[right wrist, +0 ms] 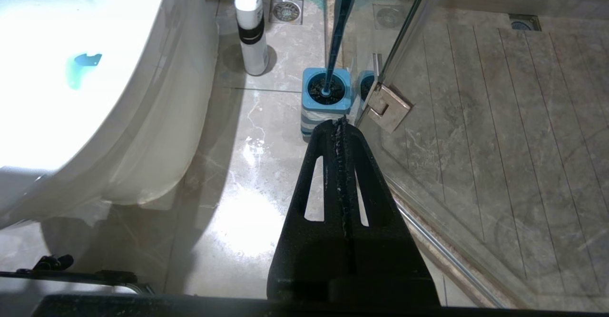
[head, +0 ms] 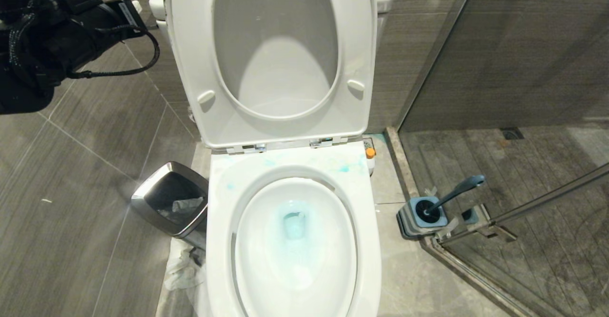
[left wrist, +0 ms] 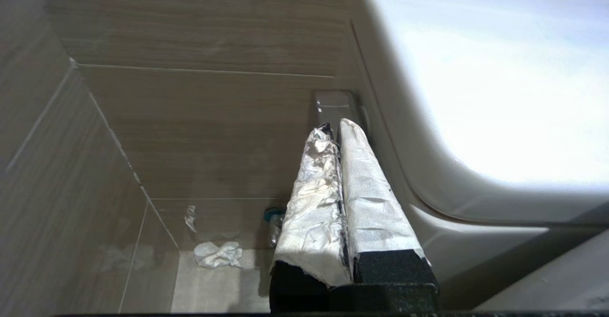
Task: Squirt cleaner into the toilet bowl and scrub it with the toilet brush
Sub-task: Flush the toilet
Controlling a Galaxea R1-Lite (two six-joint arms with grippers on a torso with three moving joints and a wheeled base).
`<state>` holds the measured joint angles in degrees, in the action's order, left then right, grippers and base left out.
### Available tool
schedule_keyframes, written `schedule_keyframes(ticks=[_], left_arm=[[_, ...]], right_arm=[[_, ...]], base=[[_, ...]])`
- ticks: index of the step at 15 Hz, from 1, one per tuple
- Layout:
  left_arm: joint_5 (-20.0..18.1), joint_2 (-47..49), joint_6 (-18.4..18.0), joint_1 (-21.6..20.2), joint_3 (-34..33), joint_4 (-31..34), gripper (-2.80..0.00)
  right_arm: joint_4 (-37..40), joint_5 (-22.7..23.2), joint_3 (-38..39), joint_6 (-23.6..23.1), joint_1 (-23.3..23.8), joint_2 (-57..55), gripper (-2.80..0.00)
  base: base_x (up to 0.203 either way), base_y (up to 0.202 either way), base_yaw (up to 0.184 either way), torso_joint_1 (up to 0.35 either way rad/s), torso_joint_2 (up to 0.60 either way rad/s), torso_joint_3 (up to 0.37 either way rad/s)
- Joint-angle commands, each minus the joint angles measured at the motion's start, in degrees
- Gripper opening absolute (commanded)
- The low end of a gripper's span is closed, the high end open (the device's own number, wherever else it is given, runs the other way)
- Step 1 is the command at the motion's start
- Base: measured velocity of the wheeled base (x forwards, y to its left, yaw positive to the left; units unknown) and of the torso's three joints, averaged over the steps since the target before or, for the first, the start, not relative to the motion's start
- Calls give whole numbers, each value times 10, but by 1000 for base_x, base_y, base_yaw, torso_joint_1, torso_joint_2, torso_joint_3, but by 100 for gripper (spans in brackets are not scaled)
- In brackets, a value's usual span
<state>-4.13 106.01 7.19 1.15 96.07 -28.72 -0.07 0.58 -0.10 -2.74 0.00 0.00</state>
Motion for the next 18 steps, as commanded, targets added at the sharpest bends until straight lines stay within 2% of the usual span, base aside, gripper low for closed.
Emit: schedule_keyframes(ticks=[1, 11, 18], left_arm=[[-1, -3, 1, 5, -3, -2, -280], [2, 35, -8, 17, -10, 0, -280], [6, 104, -50, 17, 6, 5, -280]], right_arm=[[0, 0, 0, 0, 0, -1, -280], [0, 0, 0, -1, 0, -1, -280], [0, 0, 0, 0, 0, -1, -280]], base=[[0, 0, 0, 0, 0, 0], [0, 0, 0, 0, 0, 0], [0, 0, 0, 0, 0, 0]])
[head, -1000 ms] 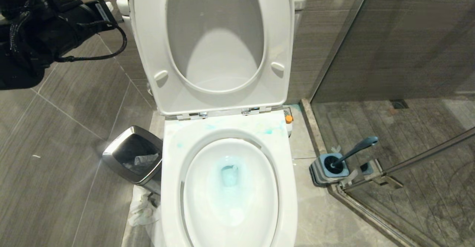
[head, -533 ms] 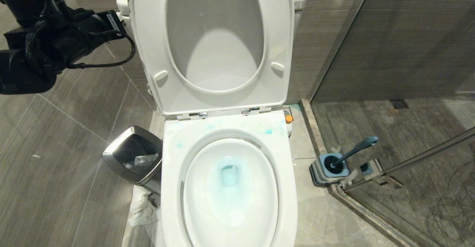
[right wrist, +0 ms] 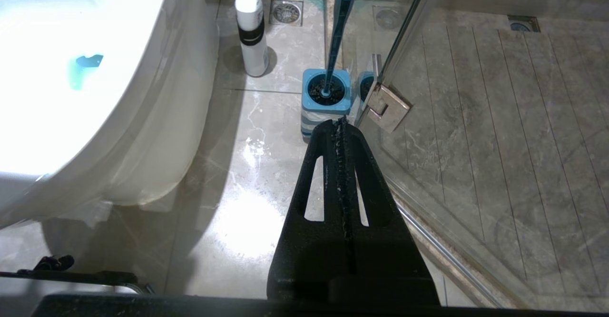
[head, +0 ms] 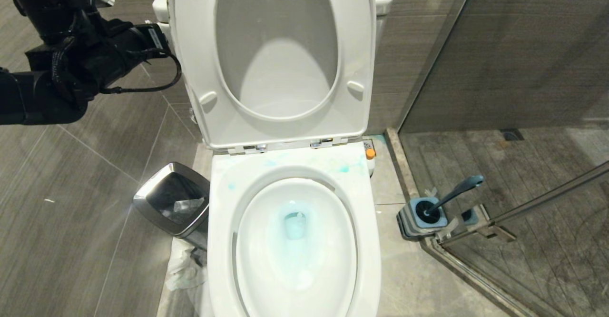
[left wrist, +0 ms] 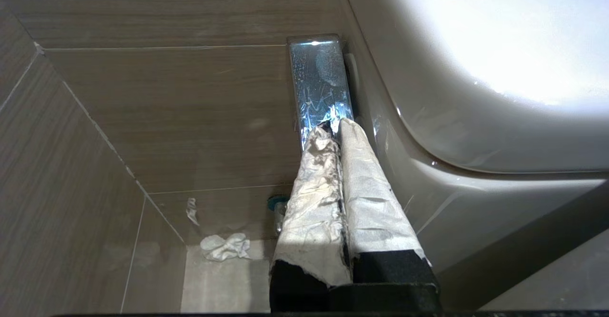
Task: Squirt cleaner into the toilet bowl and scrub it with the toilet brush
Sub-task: Flush the toilet
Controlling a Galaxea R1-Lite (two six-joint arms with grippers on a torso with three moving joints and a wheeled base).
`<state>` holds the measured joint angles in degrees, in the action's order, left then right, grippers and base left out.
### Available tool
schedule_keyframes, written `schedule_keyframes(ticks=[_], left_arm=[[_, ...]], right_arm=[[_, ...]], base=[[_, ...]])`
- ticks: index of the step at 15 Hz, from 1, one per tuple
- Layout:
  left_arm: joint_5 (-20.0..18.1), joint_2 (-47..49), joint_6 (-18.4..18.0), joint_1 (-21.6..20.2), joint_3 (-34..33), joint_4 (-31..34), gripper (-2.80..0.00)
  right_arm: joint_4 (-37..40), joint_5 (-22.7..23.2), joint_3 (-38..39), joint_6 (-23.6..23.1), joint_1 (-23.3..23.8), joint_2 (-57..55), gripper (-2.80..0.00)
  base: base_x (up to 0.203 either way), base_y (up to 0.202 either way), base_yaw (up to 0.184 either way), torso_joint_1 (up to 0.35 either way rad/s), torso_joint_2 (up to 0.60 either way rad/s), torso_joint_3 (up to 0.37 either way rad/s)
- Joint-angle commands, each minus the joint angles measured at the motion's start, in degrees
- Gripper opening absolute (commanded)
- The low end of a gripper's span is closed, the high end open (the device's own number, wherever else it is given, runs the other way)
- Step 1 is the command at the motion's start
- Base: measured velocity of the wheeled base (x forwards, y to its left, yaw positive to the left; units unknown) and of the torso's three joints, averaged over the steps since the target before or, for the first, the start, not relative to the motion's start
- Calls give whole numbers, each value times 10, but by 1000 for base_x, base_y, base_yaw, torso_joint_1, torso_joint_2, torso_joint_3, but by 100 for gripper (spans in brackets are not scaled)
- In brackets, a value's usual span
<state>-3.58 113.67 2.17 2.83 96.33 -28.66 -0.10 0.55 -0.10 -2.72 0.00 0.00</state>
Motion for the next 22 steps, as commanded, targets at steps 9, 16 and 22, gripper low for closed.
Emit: schedule_keyframes(ticks=[9, 16, 22], left_arm=[[2, 76, -14, -4, 47, 23, -280], [10, 32, -8, -11, 140, 22, -280], [6, -91, -8, -58, 151, 20, -280]], right_arm=[[0, 1, 0, 0, 0, -1, -280], [0, 1, 0, -1, 0, -1, -280], [0, 1, 0, -1, 0, -1, -280]], base=[[0, 0, 0, 0, 0, 0], [0, 0, 0, 0, 0, 0], [0, 0, 0, 0, 0, 0]])
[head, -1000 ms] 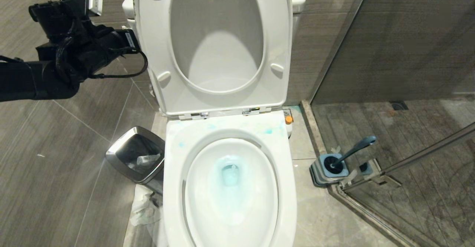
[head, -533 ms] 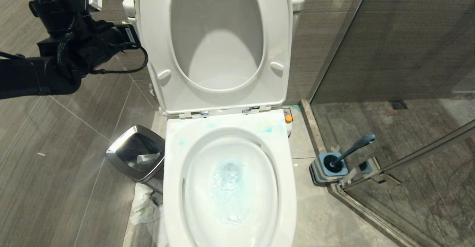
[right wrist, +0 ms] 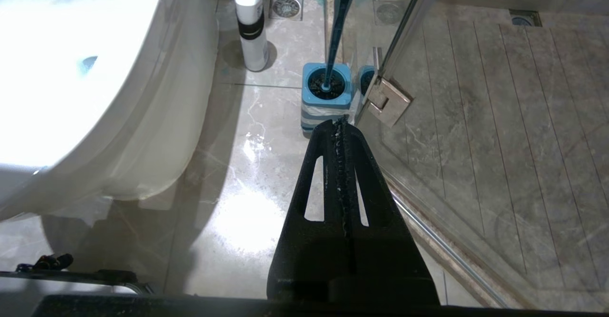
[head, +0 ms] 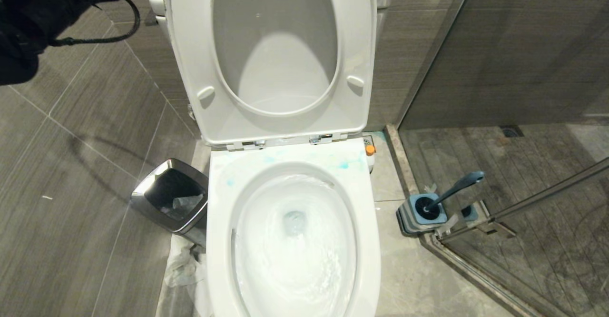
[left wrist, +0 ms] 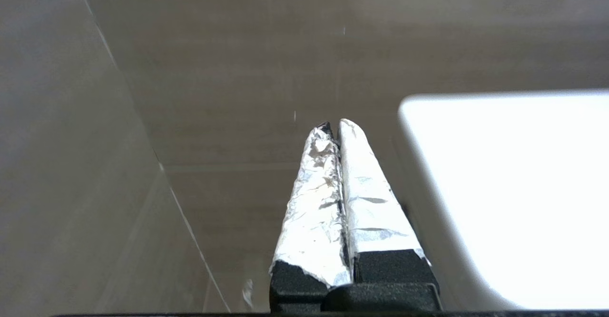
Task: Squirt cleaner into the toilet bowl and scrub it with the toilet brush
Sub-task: Close the toilet lid
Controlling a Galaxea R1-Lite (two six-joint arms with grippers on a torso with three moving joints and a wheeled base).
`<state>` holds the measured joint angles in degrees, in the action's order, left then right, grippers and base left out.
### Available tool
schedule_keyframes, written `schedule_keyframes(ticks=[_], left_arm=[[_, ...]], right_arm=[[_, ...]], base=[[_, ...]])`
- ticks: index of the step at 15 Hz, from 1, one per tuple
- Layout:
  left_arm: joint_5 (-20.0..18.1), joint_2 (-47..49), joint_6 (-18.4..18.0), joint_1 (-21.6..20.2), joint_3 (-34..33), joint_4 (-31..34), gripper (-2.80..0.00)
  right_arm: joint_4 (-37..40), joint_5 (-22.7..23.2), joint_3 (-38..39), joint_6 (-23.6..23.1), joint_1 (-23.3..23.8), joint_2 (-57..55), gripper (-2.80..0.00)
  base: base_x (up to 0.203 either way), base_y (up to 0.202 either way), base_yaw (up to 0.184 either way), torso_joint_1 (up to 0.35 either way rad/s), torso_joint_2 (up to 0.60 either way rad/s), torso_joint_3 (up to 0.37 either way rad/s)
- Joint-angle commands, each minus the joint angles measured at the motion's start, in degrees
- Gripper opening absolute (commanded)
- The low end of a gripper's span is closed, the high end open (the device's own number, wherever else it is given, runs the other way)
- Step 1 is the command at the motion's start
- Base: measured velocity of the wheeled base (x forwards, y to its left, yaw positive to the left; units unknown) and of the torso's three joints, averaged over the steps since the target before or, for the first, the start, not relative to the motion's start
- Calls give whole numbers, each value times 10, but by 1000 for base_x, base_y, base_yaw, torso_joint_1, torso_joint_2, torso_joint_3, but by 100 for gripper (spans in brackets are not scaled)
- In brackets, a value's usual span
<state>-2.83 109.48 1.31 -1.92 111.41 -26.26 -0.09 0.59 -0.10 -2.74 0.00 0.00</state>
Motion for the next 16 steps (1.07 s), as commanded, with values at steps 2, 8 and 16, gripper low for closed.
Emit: schedule_keyframes(ticks=[2, 8, 16], left_arm=[[-4, -84, 2, -17, 0, -3, -280], [-52, -172, 91, -21, -1, 36, -280], [-220, -120, 175, -58, -2, 17, -280]], right_arm=[[0, 0, 0, 0, 0, -1, -280], [0, 0, 0, 0, 0, -1, -280], [0, 0, 0, 0, 0, -1, -280]], base=[[0, 0, 0, 0, 0, 0], [0, 0, 0, 0, 0, 0], [0, 0, 0, 0, 0, 0]])
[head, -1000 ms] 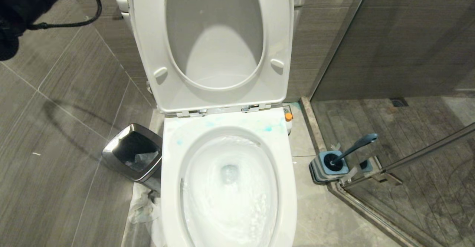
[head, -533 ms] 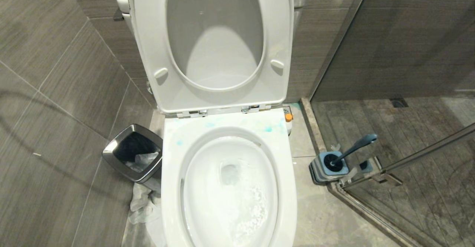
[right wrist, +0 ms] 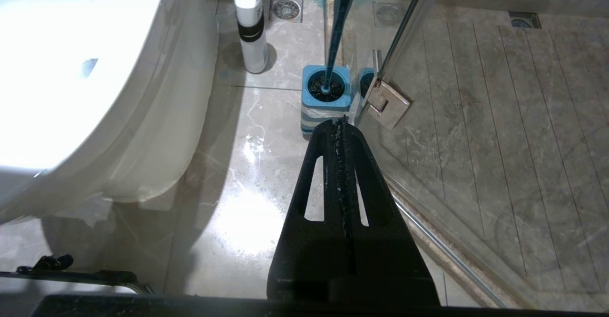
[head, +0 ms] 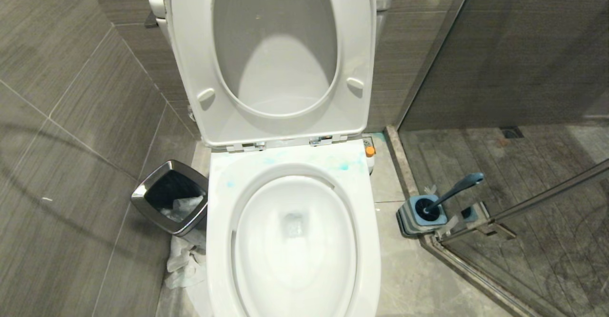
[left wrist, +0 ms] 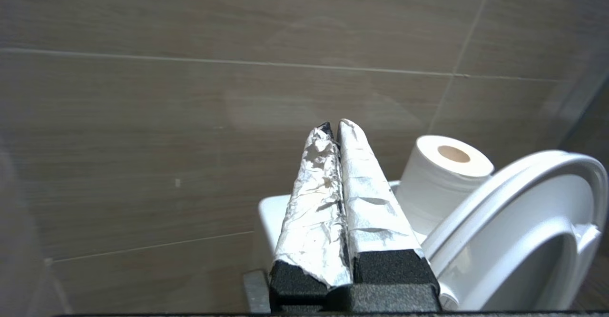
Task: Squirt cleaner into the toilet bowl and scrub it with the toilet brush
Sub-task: Close the toilet lid
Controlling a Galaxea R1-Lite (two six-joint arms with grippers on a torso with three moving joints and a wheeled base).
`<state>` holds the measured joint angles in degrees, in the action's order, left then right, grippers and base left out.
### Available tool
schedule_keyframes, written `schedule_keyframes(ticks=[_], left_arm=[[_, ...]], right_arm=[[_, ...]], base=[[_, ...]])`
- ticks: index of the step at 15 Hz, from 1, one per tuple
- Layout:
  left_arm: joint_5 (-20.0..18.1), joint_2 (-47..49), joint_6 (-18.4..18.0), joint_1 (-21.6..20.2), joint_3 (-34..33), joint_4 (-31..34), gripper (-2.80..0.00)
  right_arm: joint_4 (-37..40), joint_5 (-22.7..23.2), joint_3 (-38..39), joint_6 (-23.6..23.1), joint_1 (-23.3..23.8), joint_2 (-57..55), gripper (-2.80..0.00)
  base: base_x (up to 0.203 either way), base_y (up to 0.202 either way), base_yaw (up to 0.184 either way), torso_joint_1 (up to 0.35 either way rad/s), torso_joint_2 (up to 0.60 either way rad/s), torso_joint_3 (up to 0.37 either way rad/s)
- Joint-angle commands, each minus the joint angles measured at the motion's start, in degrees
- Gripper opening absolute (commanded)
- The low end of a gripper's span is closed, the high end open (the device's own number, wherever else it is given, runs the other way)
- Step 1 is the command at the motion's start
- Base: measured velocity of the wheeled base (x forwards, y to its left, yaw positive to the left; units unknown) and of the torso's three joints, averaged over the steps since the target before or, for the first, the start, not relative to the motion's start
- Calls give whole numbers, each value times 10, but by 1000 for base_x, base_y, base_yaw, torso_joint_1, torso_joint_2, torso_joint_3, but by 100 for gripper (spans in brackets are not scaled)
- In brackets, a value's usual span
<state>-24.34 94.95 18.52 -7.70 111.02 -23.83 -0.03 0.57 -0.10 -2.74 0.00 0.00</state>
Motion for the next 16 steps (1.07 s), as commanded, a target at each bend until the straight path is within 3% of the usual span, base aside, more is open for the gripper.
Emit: schedule_keyframes(ticks=[1, 3, 5, 7, 11, 16], left_arm=[[-7, 46, 4, 1, 3, -22, -280], [-7, 93, 1, 16, 3, -73, -280], [-5, 127, -26, 42, 3, -109, -280], [3, 145, -65, 71, 3, -123, -280], [22, 160, -95, 106, 0, -134, -280], [22, 168, -105, 122, -20, -133, -280]], right_arm=[[-1, 0, 0, -1, 0, -1, -280], [-1, 0, 0, -1, 0, -1, -280], [-1, 0, 0, -1, 0, -1, -280], [-1, 0, 0, 0, 0, -1, -280], [-1, 0, 0, 0, 0, -1, -280], [-1, 0, 0, -1, 0, -1, -280]], base=[[0, 0, 0, 0, 0, 0], [0, 0, 0, 0, 0, 0], [0, 0, 0, 0, 0, 0], [0, 0, 0, 0, 0, 0], [0, 0, 0, 0, 0, 0], [0, 0, 0, 0, 0, 0]])
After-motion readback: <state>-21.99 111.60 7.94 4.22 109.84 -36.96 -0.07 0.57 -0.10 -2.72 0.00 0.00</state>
